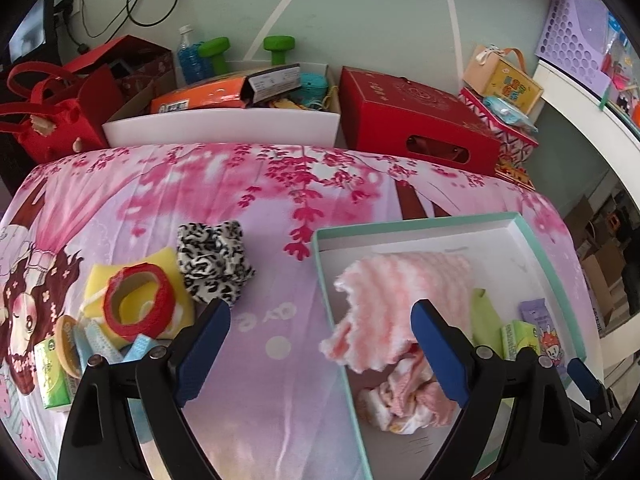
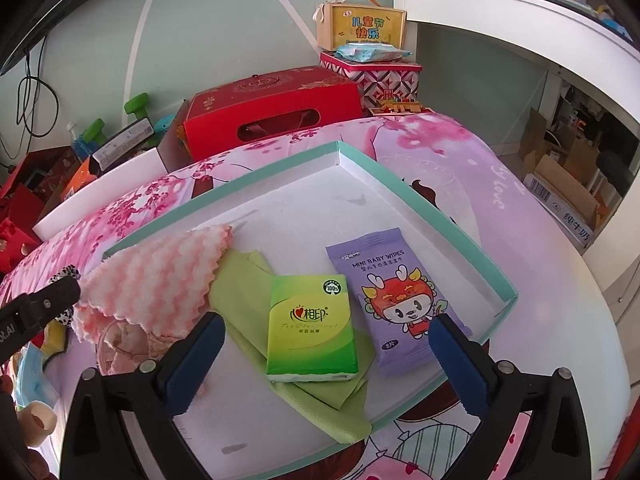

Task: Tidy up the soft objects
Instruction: 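Move both tools back over the remaining pile beside the tray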

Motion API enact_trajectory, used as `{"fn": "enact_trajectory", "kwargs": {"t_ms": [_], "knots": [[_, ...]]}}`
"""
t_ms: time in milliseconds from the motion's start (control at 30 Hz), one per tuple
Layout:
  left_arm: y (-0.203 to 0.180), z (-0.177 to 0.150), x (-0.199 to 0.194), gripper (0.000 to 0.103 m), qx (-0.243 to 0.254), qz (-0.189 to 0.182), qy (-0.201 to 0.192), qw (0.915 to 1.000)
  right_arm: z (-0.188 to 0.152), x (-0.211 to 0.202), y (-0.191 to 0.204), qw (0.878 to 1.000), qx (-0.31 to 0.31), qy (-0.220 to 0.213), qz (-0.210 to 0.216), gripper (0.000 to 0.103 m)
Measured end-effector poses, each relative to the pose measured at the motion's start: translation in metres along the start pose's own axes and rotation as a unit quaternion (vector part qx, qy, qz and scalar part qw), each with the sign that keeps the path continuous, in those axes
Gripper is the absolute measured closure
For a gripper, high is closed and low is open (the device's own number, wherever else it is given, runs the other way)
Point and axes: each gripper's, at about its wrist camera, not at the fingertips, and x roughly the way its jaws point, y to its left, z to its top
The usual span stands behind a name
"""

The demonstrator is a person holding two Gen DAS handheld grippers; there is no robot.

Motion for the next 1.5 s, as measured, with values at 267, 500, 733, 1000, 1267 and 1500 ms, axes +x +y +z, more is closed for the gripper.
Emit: {"fn": "enact_trajectory", "kwargs": {"t_ms": [267,500,733,1000,1267,1500], "knots": [[0.017,-0.003,-0.012,0.011,-0.007,0.023,-0.002,0.9997,0.000,-0.006,0.012,1.000,-0.014,-0.006,0.007,0.000],[0.038,-0.006,-0.025,0.011,-0.020,0.040,-0.004,0.9990,0.000,-0.014,0.030,0.999,-0.029,-0.013,0.023,0.000],[0.078,-0.011,-0.045,0.011,-0.052,0.075,-0.014,0.9958,-0.003,-0.026,0.064,0.996,-0.055,-0.022,0.059,0.000],[0.139,-0.021,-0.066,0.011,-0.105,0.126,-0.020,0.9862,-0.013,-0.041,0.116,0.990,-0.108,-0.037,0.086,0.000],[0.183,-0.033,-0.081,0.011,-0.151,0.144,-0.024,0.9777,-0.029,-0.056,0.166,0.979,-0.146,-0.038,0.133,0.000],[0.210,-0.047,-0.084,0.011,-0.178,0.145,-0.013,0.9732,-0.050,-0.066,0.211,0.966,-0.194,-0.032,0.169,0.000]]}}
